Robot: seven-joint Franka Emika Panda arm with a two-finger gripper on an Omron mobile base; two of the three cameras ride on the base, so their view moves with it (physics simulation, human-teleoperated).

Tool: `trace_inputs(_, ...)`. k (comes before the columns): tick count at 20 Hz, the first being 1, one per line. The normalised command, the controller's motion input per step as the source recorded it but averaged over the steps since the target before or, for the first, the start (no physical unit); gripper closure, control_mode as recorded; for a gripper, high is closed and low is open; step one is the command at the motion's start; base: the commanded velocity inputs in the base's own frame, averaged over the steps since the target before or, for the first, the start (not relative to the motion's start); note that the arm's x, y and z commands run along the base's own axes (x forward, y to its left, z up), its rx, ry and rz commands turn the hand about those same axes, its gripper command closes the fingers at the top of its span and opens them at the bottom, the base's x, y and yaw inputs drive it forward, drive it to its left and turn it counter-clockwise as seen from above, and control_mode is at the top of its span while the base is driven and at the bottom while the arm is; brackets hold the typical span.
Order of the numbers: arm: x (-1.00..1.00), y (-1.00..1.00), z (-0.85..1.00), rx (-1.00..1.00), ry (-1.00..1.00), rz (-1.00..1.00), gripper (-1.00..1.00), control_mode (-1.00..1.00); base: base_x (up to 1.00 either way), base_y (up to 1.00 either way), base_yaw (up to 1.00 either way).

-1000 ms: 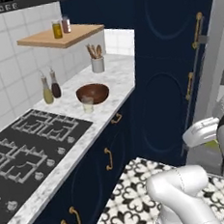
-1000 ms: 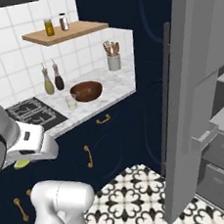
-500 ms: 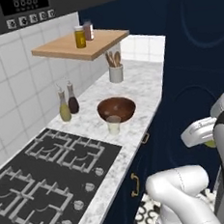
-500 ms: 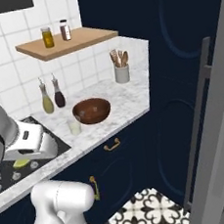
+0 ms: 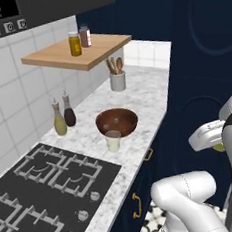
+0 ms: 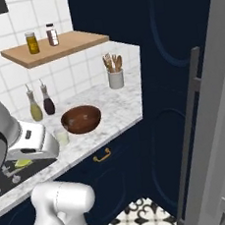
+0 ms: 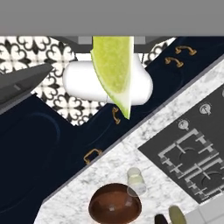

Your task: Grab a lemon wedge from the fridge and one ice cube from the ice bowl, and put them in the glass of lemonade.

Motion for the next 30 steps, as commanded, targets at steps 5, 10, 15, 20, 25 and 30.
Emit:
trace_inputs(5,0.00,0.00,0.00,0.00,0.00,0.00,1.00,1.00,0.82,0.00,0.06)
trace_inputs(10,0.00,0.00,0.00,0.00,0.00,0.00,1.00,1.00,0.74,-0.06,0.03)
trace_inputs(15,0.00,0.00,0.00,0.00,0.00,0.00,1.00,1.00,1.00,0.22,-0.14)
trace_inputs(20,0.00,0.00,0.00,0.00,0.00,0.00,1.00,1.00,0.92,0.74,-0.26)
trace_inputs(25,0.00,0.00,0.00,0.00,0.00,0.00,1.00,1.00,0.32,0.36,-0.05)
trace_inputs(30,0.00,0.00,0.00,0.00,0.00,0.00,1.00,1.00,0.02,0.02,0.00)
